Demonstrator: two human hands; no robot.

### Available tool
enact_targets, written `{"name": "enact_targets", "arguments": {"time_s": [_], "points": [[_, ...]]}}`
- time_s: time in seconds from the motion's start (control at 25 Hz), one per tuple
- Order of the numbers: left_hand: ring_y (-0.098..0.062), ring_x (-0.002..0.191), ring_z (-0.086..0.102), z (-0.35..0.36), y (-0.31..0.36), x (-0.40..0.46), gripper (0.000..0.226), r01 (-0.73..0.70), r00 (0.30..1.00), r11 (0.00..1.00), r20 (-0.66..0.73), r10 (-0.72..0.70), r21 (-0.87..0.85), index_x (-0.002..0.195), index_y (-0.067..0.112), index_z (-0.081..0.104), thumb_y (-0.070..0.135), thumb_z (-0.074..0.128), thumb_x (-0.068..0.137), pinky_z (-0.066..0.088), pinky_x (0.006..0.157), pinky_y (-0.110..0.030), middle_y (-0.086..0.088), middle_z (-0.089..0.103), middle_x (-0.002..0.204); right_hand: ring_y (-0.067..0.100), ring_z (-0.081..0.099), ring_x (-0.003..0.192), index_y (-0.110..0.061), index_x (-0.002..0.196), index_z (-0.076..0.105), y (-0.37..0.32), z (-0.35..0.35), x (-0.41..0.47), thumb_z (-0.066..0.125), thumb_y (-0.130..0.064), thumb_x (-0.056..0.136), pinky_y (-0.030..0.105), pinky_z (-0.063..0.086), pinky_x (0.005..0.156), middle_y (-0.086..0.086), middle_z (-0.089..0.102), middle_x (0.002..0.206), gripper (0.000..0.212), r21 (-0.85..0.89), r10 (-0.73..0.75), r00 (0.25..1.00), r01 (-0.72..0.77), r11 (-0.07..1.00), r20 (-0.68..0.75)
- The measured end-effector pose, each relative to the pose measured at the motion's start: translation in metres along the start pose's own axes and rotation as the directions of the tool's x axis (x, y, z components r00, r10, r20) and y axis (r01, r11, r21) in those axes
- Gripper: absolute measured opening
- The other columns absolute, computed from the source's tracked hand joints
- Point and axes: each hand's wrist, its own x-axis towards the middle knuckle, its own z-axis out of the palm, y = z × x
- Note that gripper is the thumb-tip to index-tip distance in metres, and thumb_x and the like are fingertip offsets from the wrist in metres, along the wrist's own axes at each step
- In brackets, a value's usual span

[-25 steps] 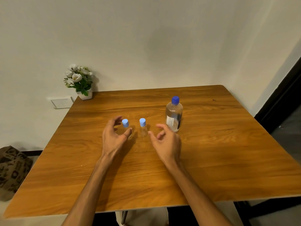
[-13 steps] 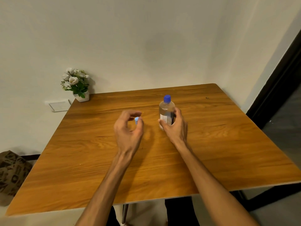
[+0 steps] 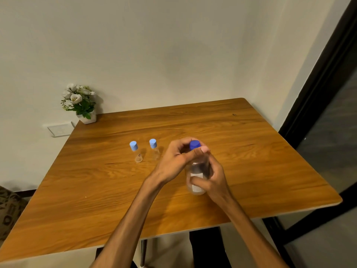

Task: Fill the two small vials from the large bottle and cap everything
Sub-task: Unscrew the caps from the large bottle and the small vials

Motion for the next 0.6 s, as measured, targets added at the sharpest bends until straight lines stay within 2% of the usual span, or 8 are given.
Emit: {"name": "enact_targets", "arguments": {"time_s": [0.08, 0.16, 0.28, 0.36, 0.44, 0.52, 0.6], "points": [[-0.032, 0.099, 0.073, 0.003, 0.0, -0.002, 0.015, -0.01, 1.0, 1.0, -0.005, 0.01, 0.005, 0.099, -0.002, 0.073, 0.01, 0.077, 0.091, 0.059, 0.09, -0.04, -0.021, 0.076, 0.104, 0.014, 0.073, 0.1, -0.021, 0.131, 0.063, 0.001, 0.001, 0.002, 0.077, -0.002, 0.063, 0.028, 0.058, 0.083, -0.002, 0.076, 0.11, 0.072, 0.0, 0.024, 1.0, -0.024, 1.0, 0.007], [-0.021, 0.087, 0.07, 0.011, 0.001, -0.003, 0.016, -0.04, 0.997, 0.999, -0.062, 0.039, -0.022, 0.096, -0.004, 0.07, 0.005, 0.08, 0.086, 0.059, 0.08, -0.029, -0.02, 0.074, 0.093, 0.016, 0.072, 0.096, -0.017, 0.124, 0.065, 0.0, 0.004, 0.004, 0.076, -0.006, 0.06, 0.029, 0.058, 0.08, 0.002, 0.075, 0.107, 0.065, -0.002, 0.036, 0.999, -0.036, 0.999, 0.019], [-0.016, 0.078, 0.067, 0.021, -0.001, -0.002, 0.016, -0.109, 0.988, 0.994, -0.115, 0.106, -0.024, 0.092, -0.001, 0.071, 0.012, 0.077, 0.085, 0.056, 0.071, -0.024, -0.007, 0.071, 0.083, 0.017, 0.072, 0.095, -0.017, 0.113, 0.068, 0.001, 0.006, 0.005, 0.074, -0.004, 0.059, 0.03, 0.058, 0.081, 0.006, 0.075, 0.104, 0.056, -0.002, 0.035, 0.999, -0.035, 0.999, 0.019], [-0.015, 0.08, 0.067, 0.022, -0.005, -0.002, 0.012, -0.122, 0.987, 0.992, -0.109, 0.119, -0.018, 0.094, -0.001, 0.07, 0.007, 0.067, 0.085, 0.055, 0.074, -0.024, -0.009, 0.07, 0.083, 0.015, 0.073, 0.097, -0.016, 0.115, 0.067, 0.004, 0.006, 0.005, 0.074, -0.001, 0.06, 0.027, 0.057, 0.081, 0.007, 0.076, 0.107, 0.058, -0.005, 0.044, 0.999, -0.044, 0.999, 0.004], [-0.018, 0.085, 0.069, 0.022, -0.01, -0.005, 0.019, -0.122, 0.988, 0.992, -0.098, 0.12, -0.013, 0.098, -0.001, 0.07, 0.003, 0.058, 0.084, 0.057, 0.08, -0.028, -0.012, 0.072, 0.086, 0.018, 0.074, 0.101, -0.014, 0.12, 0.066, 0.007, 0.003, 0.004, 0.074, -0.002, 0.06, 0.026, 0.057, 0.082, 0.006, 0.076, 0.111, 0.062, -0.013, 0.045, 0.999, -0.046, 0.999, -0.016], [-0.023, 0.1, 0.073, 0.023, -0.013, -0.007, 0.028, -0.12, 0.988, 0.992, -0.094, 0.122, 0.03, 0.107, 0.001, 0.072, 0.002, 0.054, 0.086, 0.058, 0.094, -0.036, -0.012, 0.078, 0.098, 0.016, 0.073, 0.1, -0.016, 0.122, 0.066, 0.008, -0.001, 0.003, 0.075, -0.003, 0.061, 0.024, 0.056, 0.081, 0.003, 0.076, 0.11, 0.064, -0.03, 0.034, 0.999, -0.035, 0.999, -0.04], [-0.019, 0.113, 0.073, 0.021, -0.014, -0.008, 0.03, -0.113, 0.989, 0.989, -0.085, 0.121, 0.091, 0.118, 0.006, 0.072, -0.001, 0.058, 0.091, 0.056, 0.104, -0.035, -0.006, 0.08, 0.109, 0.017, 0.072, 0.1, -0.019, 0.122, 0.067, 0.007, -0.005, 0.003, 0.076, -0.004, 0.062, 0.023, 0.056, 0.081, 0.001, 0.076, 0.109, 0.063, -0.035, 0.036, 0.999, -0.037, 0.999, -0.041]]}}
